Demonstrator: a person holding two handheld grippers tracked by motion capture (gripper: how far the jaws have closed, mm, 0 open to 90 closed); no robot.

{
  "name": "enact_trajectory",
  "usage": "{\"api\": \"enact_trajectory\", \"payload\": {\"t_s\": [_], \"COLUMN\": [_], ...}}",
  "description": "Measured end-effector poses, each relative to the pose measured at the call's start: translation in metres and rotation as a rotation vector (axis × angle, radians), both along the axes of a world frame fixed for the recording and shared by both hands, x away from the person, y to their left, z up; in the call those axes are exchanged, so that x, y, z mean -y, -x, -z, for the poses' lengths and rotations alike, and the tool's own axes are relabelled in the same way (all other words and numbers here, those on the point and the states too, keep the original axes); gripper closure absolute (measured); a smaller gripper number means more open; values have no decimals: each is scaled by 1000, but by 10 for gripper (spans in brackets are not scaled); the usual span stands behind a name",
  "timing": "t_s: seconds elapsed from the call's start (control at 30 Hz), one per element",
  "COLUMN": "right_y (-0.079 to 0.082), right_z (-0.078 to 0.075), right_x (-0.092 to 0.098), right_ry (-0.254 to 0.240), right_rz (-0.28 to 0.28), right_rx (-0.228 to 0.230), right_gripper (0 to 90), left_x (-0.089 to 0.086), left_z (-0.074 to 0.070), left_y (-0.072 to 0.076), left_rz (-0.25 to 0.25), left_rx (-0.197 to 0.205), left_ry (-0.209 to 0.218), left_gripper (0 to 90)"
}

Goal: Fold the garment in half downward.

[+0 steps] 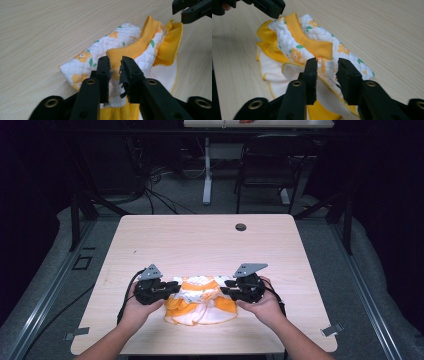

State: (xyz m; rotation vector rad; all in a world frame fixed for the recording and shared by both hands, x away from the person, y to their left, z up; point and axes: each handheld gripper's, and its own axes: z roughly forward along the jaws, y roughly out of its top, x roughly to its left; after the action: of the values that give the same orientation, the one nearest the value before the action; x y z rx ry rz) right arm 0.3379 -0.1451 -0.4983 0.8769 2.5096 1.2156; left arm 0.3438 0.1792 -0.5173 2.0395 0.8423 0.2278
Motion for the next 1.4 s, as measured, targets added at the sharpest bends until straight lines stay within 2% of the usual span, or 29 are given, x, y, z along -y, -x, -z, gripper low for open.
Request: {"api": "enact_trajectory", "payload": {"t_s": [0.03,0.07,0.1,0.13,0.17,0.23,0.37,0.47,0.7,0.83,0.93,1.13,1.2,1.4], "right_y": [-3,-3,-9,-9,-15,-17,-23,-19,0,9,19,29,32,37], "right_z": [1,1,5,5,10,12,20,22,25,29,36,46,50,59], "right_x": [0,0,-3,-3,-6,-7,-15,-19,-21,-19,-16,-16,-16,-16], "right_ry": [16,16,34,34,58,57,43,51,61,46,34,49,54,55], "right_rz": [36,36,66,66,83,91,87,61,-2,-16,-45,-54,-69,-77], "right_rx": [9,9,1,1,-3,-6,-56,-58,-55,-59,-76,-85,-89,-104], "right_gripper": [811,811,843,843,858,862,883,887,885,881,873,866,866,860], "left_x": [2,2,3,3,4,5,4,3,0,0,2,1,1,-1], "left_z": [2,2,4,4,6,7,9,10,15,19,28,37,42,46], "left_y": [-2,-2,-4,-4,-6,-7,-7,-4,16,24,31,37,40,45], "left_rz": [-16,-16,-30,-30,-36,-36,-26,-17,38,50,78,74,83,88], "left_rx": [-8,-8,-18,-18,-35,-37,-51,-58,-69,-80,-93,-119,-117,-128], "left_ry": [-11,-11,-18,-18,-18,-20,-9,2,18,33,12,17,-4,-16], "left_gripper": [845,870,888,896,898,899,900,900,900,900,900,900,900,899]}}
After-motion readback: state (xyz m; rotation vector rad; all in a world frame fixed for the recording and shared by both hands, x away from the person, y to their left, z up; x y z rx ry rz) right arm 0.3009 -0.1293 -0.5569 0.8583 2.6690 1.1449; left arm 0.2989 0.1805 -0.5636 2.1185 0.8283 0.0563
